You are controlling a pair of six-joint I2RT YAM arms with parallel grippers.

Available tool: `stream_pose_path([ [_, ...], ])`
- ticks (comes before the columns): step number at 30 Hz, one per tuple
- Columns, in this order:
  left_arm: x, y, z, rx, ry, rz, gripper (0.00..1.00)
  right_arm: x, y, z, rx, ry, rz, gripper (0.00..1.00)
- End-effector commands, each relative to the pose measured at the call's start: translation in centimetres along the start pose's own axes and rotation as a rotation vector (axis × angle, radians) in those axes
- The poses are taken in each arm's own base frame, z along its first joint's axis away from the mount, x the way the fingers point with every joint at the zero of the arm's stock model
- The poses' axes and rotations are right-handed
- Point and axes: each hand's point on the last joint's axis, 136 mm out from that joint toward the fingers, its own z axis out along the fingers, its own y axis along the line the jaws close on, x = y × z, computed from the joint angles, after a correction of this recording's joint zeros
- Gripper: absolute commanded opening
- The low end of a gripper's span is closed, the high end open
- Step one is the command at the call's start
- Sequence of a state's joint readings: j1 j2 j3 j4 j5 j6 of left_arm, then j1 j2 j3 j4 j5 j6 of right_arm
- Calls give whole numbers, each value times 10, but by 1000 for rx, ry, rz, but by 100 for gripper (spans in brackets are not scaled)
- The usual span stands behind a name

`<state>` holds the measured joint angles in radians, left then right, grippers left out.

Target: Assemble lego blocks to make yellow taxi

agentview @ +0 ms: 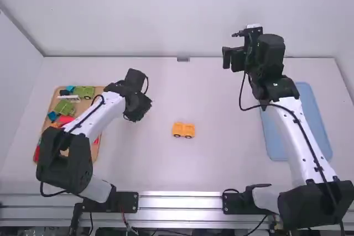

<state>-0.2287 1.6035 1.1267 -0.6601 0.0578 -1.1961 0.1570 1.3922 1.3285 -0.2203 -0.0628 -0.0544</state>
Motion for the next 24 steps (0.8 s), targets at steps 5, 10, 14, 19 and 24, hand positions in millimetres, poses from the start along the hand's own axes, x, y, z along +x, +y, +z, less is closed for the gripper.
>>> stream_pose_path([
  [5,27,-17,13,6,18,-161,2,-15,-1,-2,6,-31,3,98],
  [10,41,-12,30,-53,-12,-329,2,-14,-1,-2,6,-29,3,98],
  [14,48,-5,37,-94,-2,-410,2,-9,-1,0,5,-20,0,98],
  [19,58,2,58,-152,31,-480,2,1,-1,6,5,-17,1,98],
  [24,65,9,73,-201,56,-540,2,5,-2,13,8,-52,0,98],
])
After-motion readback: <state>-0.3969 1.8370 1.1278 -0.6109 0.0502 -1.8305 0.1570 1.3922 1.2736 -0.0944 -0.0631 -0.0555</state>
